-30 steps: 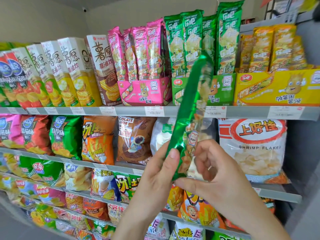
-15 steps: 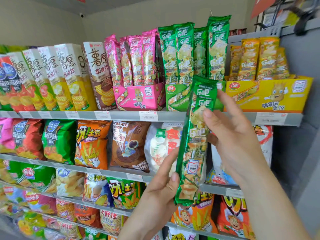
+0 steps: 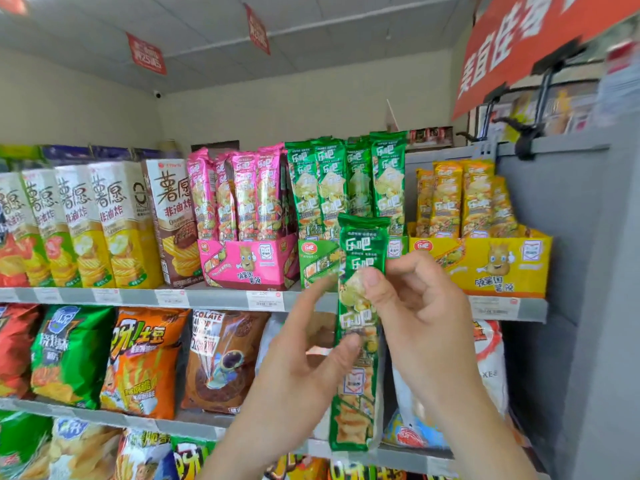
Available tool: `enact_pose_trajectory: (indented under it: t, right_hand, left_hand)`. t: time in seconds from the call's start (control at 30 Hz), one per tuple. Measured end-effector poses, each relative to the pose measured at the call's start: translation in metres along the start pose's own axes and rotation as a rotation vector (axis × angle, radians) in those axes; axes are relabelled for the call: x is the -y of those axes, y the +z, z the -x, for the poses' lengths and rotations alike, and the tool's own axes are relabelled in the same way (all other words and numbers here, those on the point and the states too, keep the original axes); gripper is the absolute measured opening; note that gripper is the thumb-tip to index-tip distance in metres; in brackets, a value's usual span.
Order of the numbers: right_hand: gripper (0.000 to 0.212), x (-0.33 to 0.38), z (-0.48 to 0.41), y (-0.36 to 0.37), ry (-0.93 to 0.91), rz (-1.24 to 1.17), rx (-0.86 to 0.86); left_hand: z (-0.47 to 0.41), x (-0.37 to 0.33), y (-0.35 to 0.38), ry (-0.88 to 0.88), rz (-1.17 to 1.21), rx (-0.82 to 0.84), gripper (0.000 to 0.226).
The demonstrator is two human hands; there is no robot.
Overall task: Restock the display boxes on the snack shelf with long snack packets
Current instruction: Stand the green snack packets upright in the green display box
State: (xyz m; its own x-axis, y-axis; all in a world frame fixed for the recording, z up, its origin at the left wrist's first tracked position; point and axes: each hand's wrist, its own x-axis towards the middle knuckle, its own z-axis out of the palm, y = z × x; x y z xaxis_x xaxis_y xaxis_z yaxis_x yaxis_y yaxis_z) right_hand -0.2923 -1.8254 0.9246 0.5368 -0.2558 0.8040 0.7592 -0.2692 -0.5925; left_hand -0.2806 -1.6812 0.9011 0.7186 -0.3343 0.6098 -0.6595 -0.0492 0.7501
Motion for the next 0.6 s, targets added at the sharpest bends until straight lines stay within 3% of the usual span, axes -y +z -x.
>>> enact_pose_trajectory:
  t: [0.07, 0.23, 0.37, 0.43, 0.53, 0.6]
  right_hand:
    - [0.019, 0.000, -0.007, -0.003, -0.047, 0.095, 0.005]
    - [0.021, 0.006, -0.027, -0.009, -0.197, 0.178, 0.067]
    - [0.018, 0.010, -0.054, -0.025, -0.141, 0.171, 0.217]
    - [0.020, 0.012, -0.074, -0.038, -0.093, 0.213, 0.274]
    - [0.018, 0.015, -0.117, -0.050, -0.193, 0.389, 0.132]
    - [0.031, 0.020, -0.147, -0.049, -0.279, 0.543, 0.098]
  left_hand:
    - [-0.013, -0.007, -0.003, 0.039, 0.011, 0.006, 0.060]
    - [-0.061, -0.035, -0.015, 0.173, -0.054, 0.043, 0.057]
    - [-0.095, -0.054, -0.030, 0.288, -0.210, 0.100, 0.039]
    - [-0.112, -0.065, -0.037, 0.286, -0.261, 0.036, 0.036]
    - [-0.138, -0.081, -0.047, 0.316, -0.296, -0.106, 0.038]
    - [-0.154, -0.095, -0.051, 0.394, -0.335, -0.187, 0.035]
